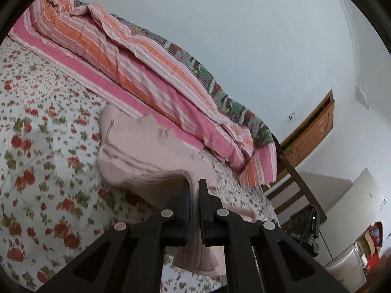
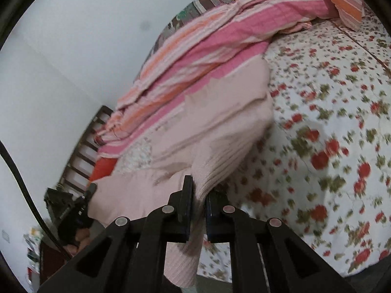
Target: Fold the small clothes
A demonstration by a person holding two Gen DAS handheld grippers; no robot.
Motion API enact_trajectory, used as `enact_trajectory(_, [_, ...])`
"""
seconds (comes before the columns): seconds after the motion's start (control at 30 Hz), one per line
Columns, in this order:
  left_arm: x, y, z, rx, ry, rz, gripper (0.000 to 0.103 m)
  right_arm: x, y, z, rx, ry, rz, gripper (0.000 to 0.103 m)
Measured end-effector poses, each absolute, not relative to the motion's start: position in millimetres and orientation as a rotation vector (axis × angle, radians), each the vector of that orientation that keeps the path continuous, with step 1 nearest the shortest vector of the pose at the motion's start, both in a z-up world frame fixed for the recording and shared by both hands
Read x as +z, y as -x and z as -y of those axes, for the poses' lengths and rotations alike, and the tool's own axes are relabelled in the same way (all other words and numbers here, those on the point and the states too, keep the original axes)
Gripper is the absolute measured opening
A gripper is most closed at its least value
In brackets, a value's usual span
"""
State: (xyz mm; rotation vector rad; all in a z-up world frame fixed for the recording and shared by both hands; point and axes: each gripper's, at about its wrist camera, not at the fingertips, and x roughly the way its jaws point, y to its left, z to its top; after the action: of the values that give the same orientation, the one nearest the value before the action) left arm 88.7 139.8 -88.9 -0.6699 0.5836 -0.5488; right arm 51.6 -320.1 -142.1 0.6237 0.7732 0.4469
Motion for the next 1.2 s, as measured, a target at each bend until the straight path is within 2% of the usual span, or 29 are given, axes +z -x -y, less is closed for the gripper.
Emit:
enact_trajectory(0.17, [-84,-128,-138,-0.439,0.666,-0.587,0.007,-133,-86,328,0.456,-0.696,-0.76,0.009])
enact_trajectory(0.53, [-99,-255,-127,-0.296,0.659,-0.63,0.007,-135,-222,327,0.448,-0.849,-0.81,0.009])
enact_trajectory(0.6, [-107,-278,-125,-0.272,0.666,-0.648,0.007,-141,-249,326,0.426,-0.855,-0.825,0.011])
enact_trajectory(0.63, [-113,-293,-124,-0.253,0.674,-0.666,0.007,-143,-262,326,0.419,-0.858,-0.827,0.016])
enact_trajectory(0.67, [-117,-303,-125,-0.231,0.681,-0.682,0.01,-146,-276,327,0.405,-0.857,-0.828,0.02])
enact_trajectory(0.73, [-125,-319,-129,-0.174,0.702,-0.702,0.025,-151,-298,330,0.381,-0.85,-0.82,0.029])
enact_trajectory(0.77, [-129,-325,-132,-0.175,0.718,-0.698,0.028,-152,-306,332,0.368,-0.839,-0.813,0.033])
enact_trajectory(0.93, [-143,-331,-140,-0.177,0.722,-0.682,0.031,-160,-313,336,0.315,-0.709,-0.834,0.034])
enact_trajectory(1.0, [-148,-330,-142,-0.179,0.715,-0.69,0.052,-160,-306,334,0.295,-0.621,-0.838,0.034])
enact_trajectory(1.03, [-150,-330,-143,-0.194,0.721,-0.694,0.056,-160,-301,333,0.288,-0.574,-0.833,0.035])
enact_trajectory(1.13, [-149,-327,-146,-0.249,0.733,-0.685,0.06,-161,-290,332,0.297,-0.492,-0.794,0.045])
enact_trajectory(1.2, [-146,-323,-143,-0.264,0.697,-0.69,0.061,-164,-292,330,0.296,-0.469,-0.79,0.048])
